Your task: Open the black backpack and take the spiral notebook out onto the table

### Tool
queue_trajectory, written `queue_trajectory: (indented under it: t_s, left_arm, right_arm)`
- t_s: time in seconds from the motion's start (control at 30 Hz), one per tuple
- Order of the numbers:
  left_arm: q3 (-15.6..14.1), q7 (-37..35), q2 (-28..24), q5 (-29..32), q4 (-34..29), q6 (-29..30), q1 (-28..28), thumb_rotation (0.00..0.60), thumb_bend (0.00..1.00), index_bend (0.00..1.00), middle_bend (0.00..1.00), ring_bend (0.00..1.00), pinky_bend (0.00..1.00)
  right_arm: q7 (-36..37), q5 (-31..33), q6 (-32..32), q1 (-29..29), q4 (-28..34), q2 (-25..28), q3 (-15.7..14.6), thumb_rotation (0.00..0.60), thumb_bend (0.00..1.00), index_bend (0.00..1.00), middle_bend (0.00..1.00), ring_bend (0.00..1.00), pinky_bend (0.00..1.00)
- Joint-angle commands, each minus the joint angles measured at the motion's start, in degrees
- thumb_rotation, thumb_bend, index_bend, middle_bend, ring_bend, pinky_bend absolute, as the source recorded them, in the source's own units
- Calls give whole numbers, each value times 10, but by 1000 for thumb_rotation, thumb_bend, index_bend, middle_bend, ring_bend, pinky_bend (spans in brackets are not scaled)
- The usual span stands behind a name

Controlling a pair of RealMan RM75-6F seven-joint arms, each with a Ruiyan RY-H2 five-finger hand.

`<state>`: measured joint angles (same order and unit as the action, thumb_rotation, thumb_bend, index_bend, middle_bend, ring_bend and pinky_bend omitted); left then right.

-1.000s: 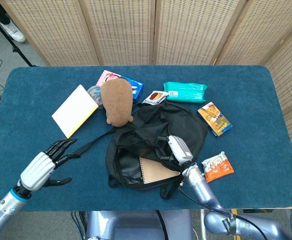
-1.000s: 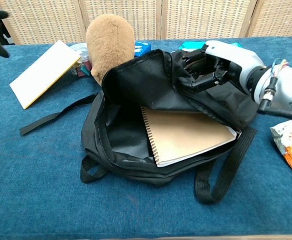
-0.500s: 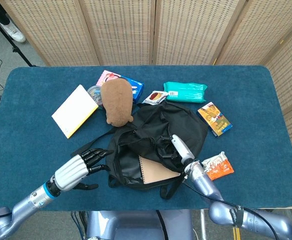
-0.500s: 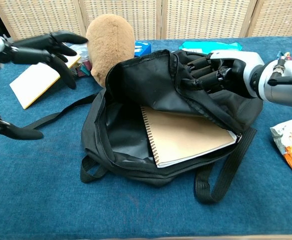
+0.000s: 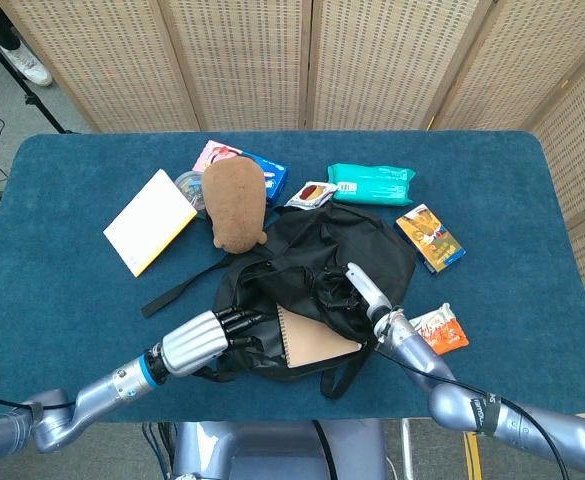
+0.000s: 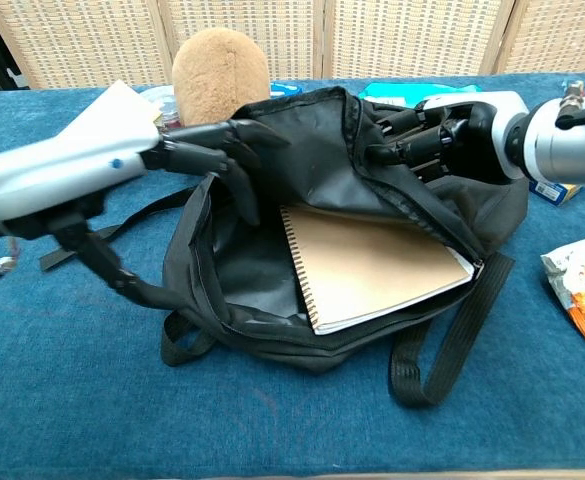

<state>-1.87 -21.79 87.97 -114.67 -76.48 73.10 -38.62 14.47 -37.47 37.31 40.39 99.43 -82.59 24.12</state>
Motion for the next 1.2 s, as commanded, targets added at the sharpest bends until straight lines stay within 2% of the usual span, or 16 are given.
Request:
queue_trajectory:
  t_s: [0.03, 0.17, 0.37, 0.6, 0.7, 0.8, 0.9, 1.2]
  left_arm:
    - [5, -7, 21, 9, 20, -11, -18, 600, 113, 394, 140, 170, 229]
    - [9, -9, 45, 14, 49, -14, -34, 600, 159, 399, 151, 172, 229]
    - [4, -27, 100, 24, 118, -33, -62, 600, 160, 401, 154, 172, 229]
    - [-4, -44, 135, 31, 162, -38, -81, 600, 155, 401, 154, 172, 229]
    - [-7, -47, 149, 35, 180, -40, -88, 600, 137, 401, 154, 172, 229]
    - [-11, -50, 158, 38, 197, -38, -93, 600, 78, 401, 154, 173, 229]
    - [-19, -49, 161, 41, 201, -58, -109, 600, 20, 400, 148, 162, 229]
    - [-20, -19, 164, 59, 180, -91, -131, 600, 0, 378, 80, 80, 229]
  right_arm:
    - [15, 8, -18, 3, -2, 10, 1, 600, 724, 674, 597, 501, 513]
    - [29, 11, -32, 7, -6, 17, 2, 600, 724, 674, 597, 501, 513]
    - [58, 10, -57, 9, -19, 24, 6, 600, 724, 674, 597, 501, 513]
    - [76, 8, -69, 12, -42, 25, 4, 600, 724, 674, 597, 501, 513]
    - [85, 8, -75, 13, -51, 25, 4, 600, 727, 674, 598, 501, 513]
    - [95, 8, -81, 13, -56, 27, 5, 600, 747, 676, 599, 501, 512]
    - [99, 7, -81, 16, -62, 32, 5, 600, 756, 677, 599, 501, 512]
    - [105, 10, -76, 22, -62, 37, -1, 600, 775, 678, 599, 501, 513]
